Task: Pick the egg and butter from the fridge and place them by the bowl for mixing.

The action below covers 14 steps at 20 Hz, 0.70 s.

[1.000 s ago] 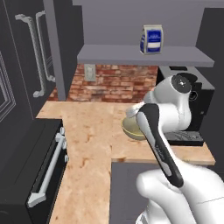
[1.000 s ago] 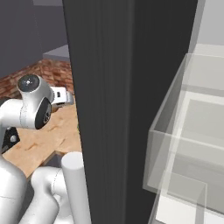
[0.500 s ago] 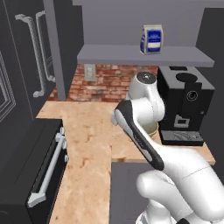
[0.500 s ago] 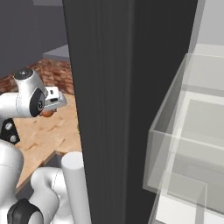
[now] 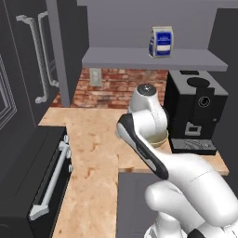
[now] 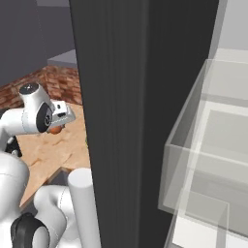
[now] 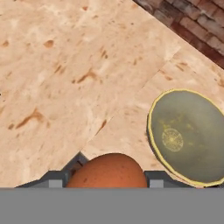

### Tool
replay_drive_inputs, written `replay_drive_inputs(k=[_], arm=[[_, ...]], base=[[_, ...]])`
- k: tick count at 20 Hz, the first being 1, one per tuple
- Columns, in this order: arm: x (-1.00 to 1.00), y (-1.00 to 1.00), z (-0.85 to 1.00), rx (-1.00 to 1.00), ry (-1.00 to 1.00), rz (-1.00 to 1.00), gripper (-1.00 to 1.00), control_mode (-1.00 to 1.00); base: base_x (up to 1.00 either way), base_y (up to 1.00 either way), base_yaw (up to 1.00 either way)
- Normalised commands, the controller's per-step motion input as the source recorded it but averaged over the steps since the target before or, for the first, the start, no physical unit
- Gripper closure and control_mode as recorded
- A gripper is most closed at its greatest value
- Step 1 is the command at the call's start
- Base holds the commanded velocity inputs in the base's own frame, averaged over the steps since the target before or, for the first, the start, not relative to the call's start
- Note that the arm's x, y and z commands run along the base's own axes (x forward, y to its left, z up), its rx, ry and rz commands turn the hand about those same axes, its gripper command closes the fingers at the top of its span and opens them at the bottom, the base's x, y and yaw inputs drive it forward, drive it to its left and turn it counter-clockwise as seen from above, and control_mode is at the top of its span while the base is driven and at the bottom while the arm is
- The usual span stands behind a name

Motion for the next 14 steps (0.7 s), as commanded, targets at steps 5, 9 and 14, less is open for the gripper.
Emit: replay_drive_inputs(k=[5,9,14], arm=[[0.09,0.0,-0.3,-0.01,0.0,0.02,1.0,-1.0],[-0.13,-0.09,-0.36,-0.05,0.01,0.05,1.0,-1.0],[-0.11,-0.01,-0.36,0.0,0.0,0.01,1.0,-1.0]], base=[[0.0,0.0,0.0],[0.0,0.0,0.0],[0.0,0.0,0.0]])
